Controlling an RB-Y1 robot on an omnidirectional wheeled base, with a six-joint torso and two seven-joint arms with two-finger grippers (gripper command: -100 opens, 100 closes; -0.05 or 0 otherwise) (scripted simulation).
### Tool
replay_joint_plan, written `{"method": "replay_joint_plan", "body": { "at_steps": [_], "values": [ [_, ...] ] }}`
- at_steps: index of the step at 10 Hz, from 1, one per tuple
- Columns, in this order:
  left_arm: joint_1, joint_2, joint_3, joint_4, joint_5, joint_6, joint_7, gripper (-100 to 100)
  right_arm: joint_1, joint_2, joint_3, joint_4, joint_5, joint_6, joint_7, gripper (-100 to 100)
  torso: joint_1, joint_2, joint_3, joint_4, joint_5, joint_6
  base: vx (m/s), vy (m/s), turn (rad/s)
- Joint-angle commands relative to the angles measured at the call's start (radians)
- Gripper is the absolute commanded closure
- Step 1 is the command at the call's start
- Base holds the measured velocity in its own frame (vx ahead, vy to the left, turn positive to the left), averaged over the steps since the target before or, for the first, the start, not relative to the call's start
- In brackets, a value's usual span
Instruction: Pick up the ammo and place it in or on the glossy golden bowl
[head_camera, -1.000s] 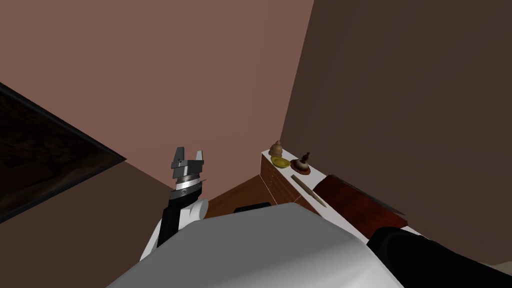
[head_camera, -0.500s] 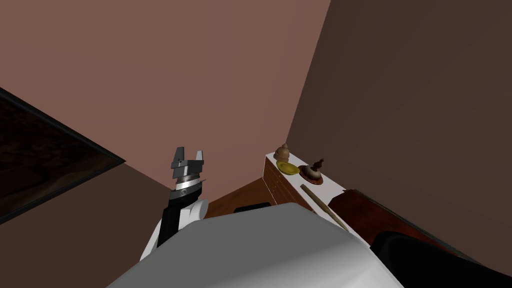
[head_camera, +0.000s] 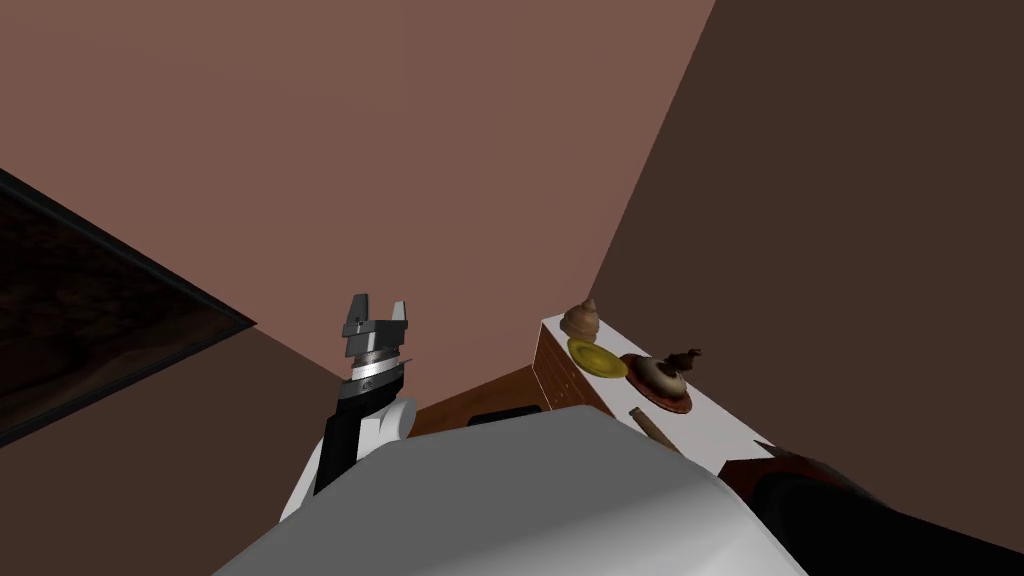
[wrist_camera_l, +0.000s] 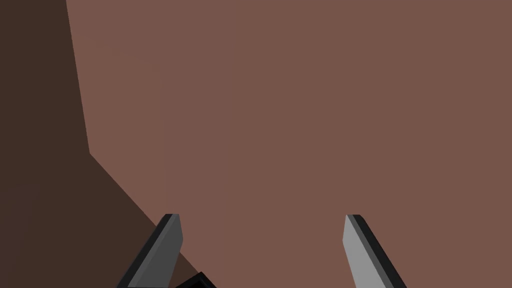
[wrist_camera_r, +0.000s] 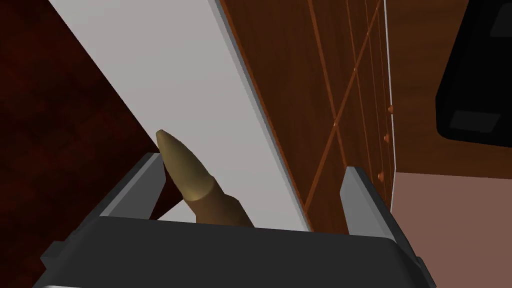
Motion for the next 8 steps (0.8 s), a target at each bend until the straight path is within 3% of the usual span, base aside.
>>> {"method": "replay_joint_plan", "body": {
  "at_steps": [1,3,5,6,7,8],
  "values": [
    [0.000,0.000,0.000,0.000,0.000,0.000,0.000,0,0.016,-0.019,0.011,0.020,0.002,0.020,0.029,-100,0.000,0.000,0.000,0.000,0.000,0.000,0.154,-0.068,0.175],
    [0.000,0.000,0.000,0.000,0.000,0.000,0.000,0,0.025,-0.031,0.034,0.041,-0.005,0.040,0.070,-100,-0.001,0.001,0.000,0.000,0.000,-0.001,0.180,-0.083,0.302],
    [0.000,0.000,0.000,0.000,0.000,0.000,0.000,0,0.005,-0.010,0.067,0.054,-0.023,0.041,0.106,-100,-0.003,0.001,0.000,0.000,-0.001,0.000,0.178,-0.148,0.251],
    [0.000,0.000,0.000,0.000,0.000,0.000,0.000,0,0.020,-0.015,0.055,0.040,-0.016,0.045,0.094,-100,-0.005,0.000,0.000,0.000,-0.001,0.000,0.087,-0.088,0.056],
    [0.000,0.000,0.000,0.000,0.000,0.000,0.000,0,0.019,-0.014,0.056,0.039,-0.016,0.045,0.098,0,0.000,0.004,0.002,0.001,-0.001,0.001,0.015,-0.017,-0.001],
    [0.000,0.000,0.000,0.000,0.000,0.000,0.000,0,-0.010,-0.004,0.065,0.072,-0.015,0.040,0.096,-100,0.004,0.009,0.005,0.002,0.001,0.001,-0.006,-0.014,0.061]
  ]
}}
